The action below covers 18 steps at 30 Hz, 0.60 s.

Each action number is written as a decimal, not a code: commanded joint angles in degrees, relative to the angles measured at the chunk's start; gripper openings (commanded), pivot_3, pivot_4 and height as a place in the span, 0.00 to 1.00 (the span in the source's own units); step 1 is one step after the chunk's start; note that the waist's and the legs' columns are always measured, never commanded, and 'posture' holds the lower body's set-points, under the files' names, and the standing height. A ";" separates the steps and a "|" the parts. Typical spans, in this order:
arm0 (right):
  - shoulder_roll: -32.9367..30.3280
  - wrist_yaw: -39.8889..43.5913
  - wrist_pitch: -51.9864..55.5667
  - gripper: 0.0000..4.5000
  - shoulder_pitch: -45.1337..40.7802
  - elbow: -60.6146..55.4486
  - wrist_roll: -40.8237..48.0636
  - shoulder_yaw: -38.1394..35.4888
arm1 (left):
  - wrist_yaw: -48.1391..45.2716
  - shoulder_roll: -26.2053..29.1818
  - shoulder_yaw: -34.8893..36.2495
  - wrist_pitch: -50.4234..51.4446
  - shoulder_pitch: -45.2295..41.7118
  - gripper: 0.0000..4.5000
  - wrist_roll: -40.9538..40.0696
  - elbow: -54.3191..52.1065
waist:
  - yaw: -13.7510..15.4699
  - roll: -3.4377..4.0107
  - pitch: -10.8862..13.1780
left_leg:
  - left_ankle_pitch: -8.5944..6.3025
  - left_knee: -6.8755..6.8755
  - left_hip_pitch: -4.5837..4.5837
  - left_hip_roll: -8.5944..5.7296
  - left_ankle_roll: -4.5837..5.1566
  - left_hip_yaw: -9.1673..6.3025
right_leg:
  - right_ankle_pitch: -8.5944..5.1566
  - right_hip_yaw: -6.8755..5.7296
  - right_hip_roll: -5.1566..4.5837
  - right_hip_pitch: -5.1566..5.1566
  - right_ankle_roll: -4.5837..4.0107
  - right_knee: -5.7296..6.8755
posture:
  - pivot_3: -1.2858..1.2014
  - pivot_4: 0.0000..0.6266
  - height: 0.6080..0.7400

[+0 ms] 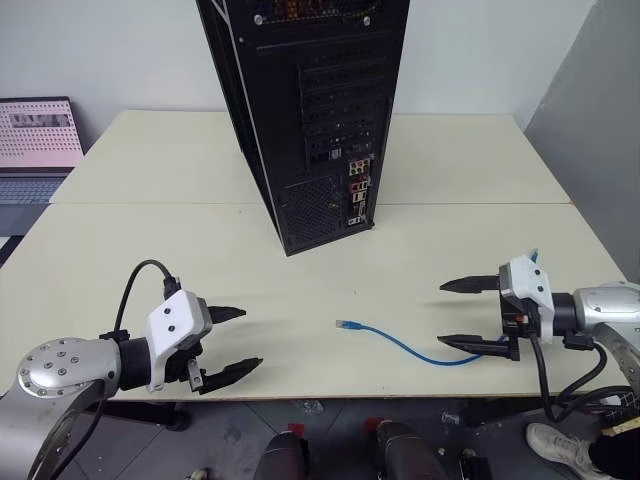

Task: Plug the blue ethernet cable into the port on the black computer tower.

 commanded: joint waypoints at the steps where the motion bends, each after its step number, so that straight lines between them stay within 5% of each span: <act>1: 0.20 0.04 -0.09 1.00 -0.79 -1.51 0.51 -0.42 | -1.38 0.51 0.26 -1.80 0.79 0.99 0.19 -1.42 | 0.00 0.00 0.00 | 0.00 0.00 0.00 0.00 0.00 0.00 | 0.00 0.00 0.00 0.00 0.00 0.00 | 0.52 0.24 1.00; 9: 1.69 -1.65 -0.73 1.00 -1.20 -1.80 -0.78 0.35 | -1.30 0.89 -1.31 -2.67 2.05 0.99 2.56 -2.50 | 0.00 0.00 0.00 | 0.00 0.00 0.00 0.00 0.00 0.00 | 0.00 0.00 0.00 0.00 0.00 0.00 | 0.52 0.24 1.00; 18: 12.38 -10.42 0.11 1.00 -1.26 -2.38 -5.21 9.89 | -1.20 -0.34 -6.03 -4.49 -0.46 0.99 3.45 -1.70 | 0.05 -0.01 0.00 | 0.00 0.01 0.00 0.00 -0.01 -0.01 | 0.00 0.05 0.04 0.00 0.00 0.01 | 0.52 0.24 1.00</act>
